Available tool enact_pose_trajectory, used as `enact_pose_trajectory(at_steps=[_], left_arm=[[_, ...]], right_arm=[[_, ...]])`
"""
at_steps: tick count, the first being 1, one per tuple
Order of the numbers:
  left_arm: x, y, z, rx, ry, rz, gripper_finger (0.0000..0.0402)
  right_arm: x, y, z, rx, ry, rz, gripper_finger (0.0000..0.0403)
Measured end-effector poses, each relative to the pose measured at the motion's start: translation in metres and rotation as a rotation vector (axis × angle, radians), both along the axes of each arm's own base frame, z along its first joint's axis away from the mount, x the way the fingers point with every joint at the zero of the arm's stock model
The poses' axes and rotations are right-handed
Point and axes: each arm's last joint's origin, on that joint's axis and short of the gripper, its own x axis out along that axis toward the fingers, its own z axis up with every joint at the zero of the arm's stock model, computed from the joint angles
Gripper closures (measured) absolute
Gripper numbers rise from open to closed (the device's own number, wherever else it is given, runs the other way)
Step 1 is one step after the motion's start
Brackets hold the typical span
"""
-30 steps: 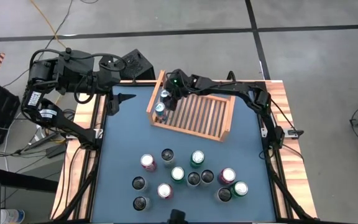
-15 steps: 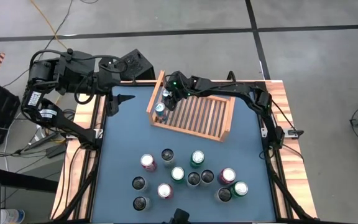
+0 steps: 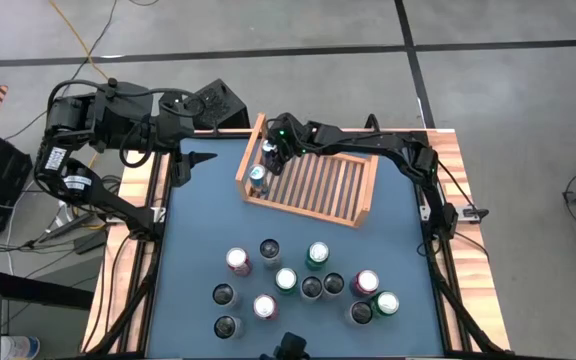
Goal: Place canned beverage on shelf
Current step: Adjust the blue soda cans on the shelf
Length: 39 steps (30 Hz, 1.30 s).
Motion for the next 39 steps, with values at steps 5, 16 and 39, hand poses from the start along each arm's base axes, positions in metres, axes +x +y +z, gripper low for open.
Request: enact_pose_trajectory(at_steps=[5, 16, 39], left_arm=[[0.0, 0.0, 0.0001, -0.001, -0.001, 0.0, 0.0123], [0.0001, 0.0, 0.0003, 0.0, -0.003, 0.0, 0.0123], [0.0003, 0.0, 0.0003, -0.009, -0.008, 0.005, 0.0123]], right_arm=[[-0.0003, 0.0001, -0.0003, 0.0, 0.004, -0.001, 0.0184], [-0.0012, 0.0009, -0.0044, 0.015, 0.013, 0.012, 0.016], [-0.0016, -0.0004, -0.0048, 0.063, -0.007, 0.051, 0.0158]])
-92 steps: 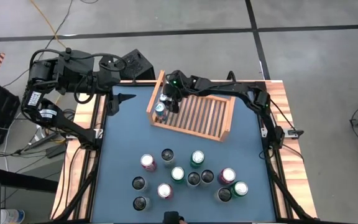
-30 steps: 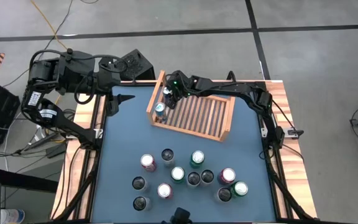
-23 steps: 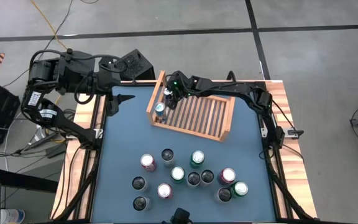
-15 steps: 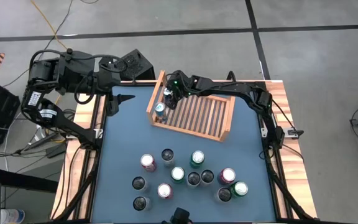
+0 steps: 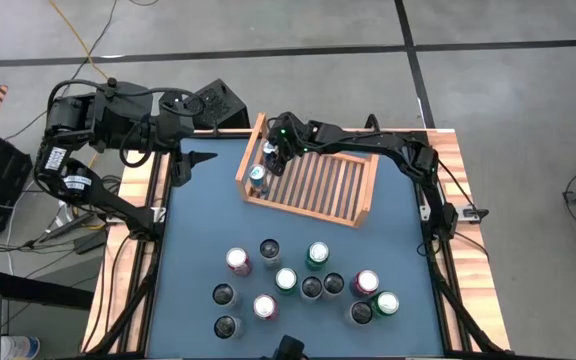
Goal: Place canned beverage on shelf
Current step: Adjust the blue soda cans on the shelf
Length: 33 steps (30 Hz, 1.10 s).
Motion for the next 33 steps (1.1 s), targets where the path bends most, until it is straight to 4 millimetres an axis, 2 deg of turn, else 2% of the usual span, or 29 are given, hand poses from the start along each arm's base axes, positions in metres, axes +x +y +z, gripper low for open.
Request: enact_pose_trajectory(at_steps=[33], left_arm=[[0.0, 0.0, 0.0, -0.016, -0.006, 0.009, 0.0123]], right_arm=[[-0.0001, 0.0005, -0.0001, 0.025, -0.008, 0.038, 0.0157]])
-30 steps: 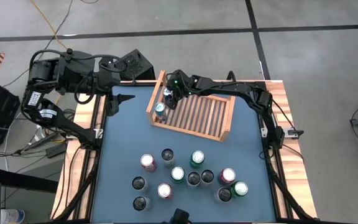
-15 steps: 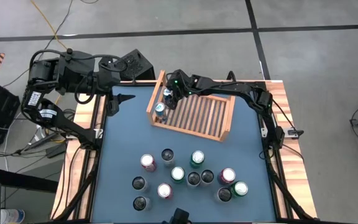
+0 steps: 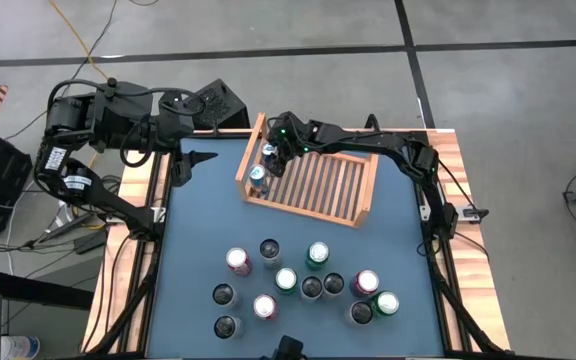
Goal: Place canned beverage on shelf
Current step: Adjust the blue soda cans on the shelf
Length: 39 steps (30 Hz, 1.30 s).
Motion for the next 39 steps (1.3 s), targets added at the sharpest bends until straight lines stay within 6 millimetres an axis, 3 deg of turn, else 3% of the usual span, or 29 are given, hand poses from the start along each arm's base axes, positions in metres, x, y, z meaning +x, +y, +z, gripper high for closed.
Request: enact_pose_trajectory(at_steps=[11, 21, 39], left_arm=[[0.0, -0.0001, 0.0, -0.001, 0.001, -0.003, 0.0123], [0.0, -0.0001, 0.0, 0.0, 0.001, -0.003, 0.0123], [0.0, -0.0001, -0.0001, -0.002, 0.001, -0.003, 0.0123]], right_arm=[[-0.0005, 0.0008, -0.0005, 0.004, 0.008, 0.041, 0.0156], [-0.0019, -0.002, -0.0013, -0.003, 0.018, 0.019, 0.0098], [-0.006, -0.0045, -0.0039, 0.034, 0.048, -0.051, 0.0097]])
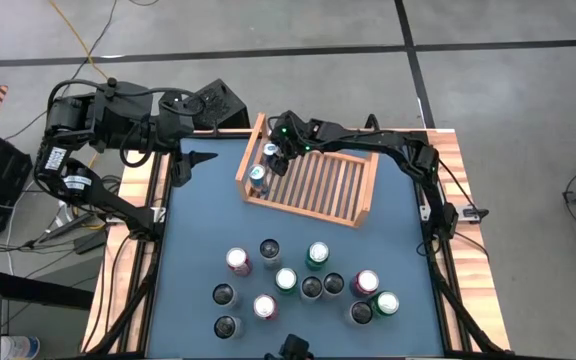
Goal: Place canned beverage on shelf
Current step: Adjust the blue soda cans on the shelf
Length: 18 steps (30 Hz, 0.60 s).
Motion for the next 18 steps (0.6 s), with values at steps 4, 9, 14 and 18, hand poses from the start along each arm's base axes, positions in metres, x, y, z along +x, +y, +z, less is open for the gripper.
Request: enact_pose_trajectory(at_steps=[4, 9, 14, 18], left_arm=[[0.0, 0.0, 0.0, -0.001, 0.0, 0.0, 0.0123], [0.0, 0.0, 0.0, -0.002, -0.001, 0.001, 0.0123], [0.0, 0.0, 0.0, -0.002, -0.001, 0.001, 0.0123], [0.0, 0.0, 0.0, -0.002, -0.001, 0.001, 0.0123]], right_arm=[[0.0002, 0.0001, 0.0001, -0.011, 0.003, -0.04, 0.0097], [0.0008, 0.0012, 0.0001, -0.013, 0.002, -0.082, 0.0097], [0.0026, 0.0043, 0.0004, -0.032, 0.004, -0.082, 0.0097], [0.0038, 0.0071, 0.0005, -0.03, 0.002, -0.078, 0.0097]])
